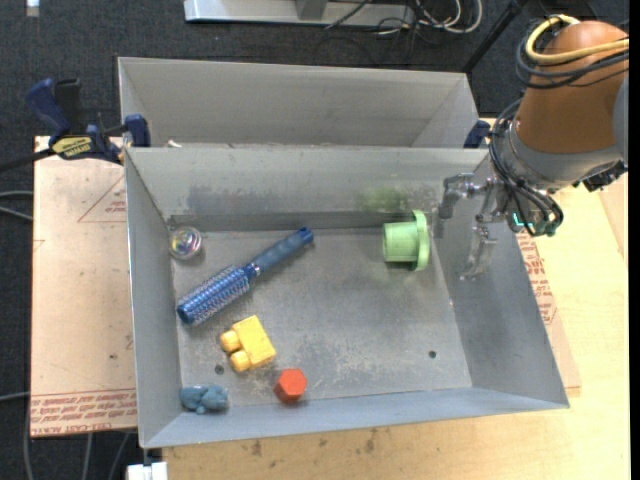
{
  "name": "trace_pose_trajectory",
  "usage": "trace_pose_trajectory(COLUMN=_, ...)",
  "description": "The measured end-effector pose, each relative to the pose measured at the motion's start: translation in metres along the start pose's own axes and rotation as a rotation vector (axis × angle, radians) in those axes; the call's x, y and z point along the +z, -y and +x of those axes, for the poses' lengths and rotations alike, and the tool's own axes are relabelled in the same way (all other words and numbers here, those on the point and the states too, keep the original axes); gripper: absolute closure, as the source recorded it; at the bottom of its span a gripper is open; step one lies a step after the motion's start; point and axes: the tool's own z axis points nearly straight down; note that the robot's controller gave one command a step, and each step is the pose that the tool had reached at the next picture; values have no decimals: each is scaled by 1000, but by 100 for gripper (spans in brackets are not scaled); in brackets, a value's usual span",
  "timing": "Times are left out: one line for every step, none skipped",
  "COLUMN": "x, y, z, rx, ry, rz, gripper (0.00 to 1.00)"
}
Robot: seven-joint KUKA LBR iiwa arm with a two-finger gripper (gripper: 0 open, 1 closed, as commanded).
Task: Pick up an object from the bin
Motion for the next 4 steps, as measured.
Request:
trace_pose_trajectory(x=82, y=-10, z=-10, rx=55, ry=4, rz=-1, gripper=0)
trace_pose_trajectory(x=162, y=-39, z=-48, rx=31, ry=8, rz=-1, gripper=0)
trace_pose_trajectory(x=157, y=51, z=-5, rx=-147, ry=8, rz=3, gripper=0)
trace_pose_trajectory(x=154, y=49, z=-8, rx=-152, ry=14, rz=5, gripper=100)
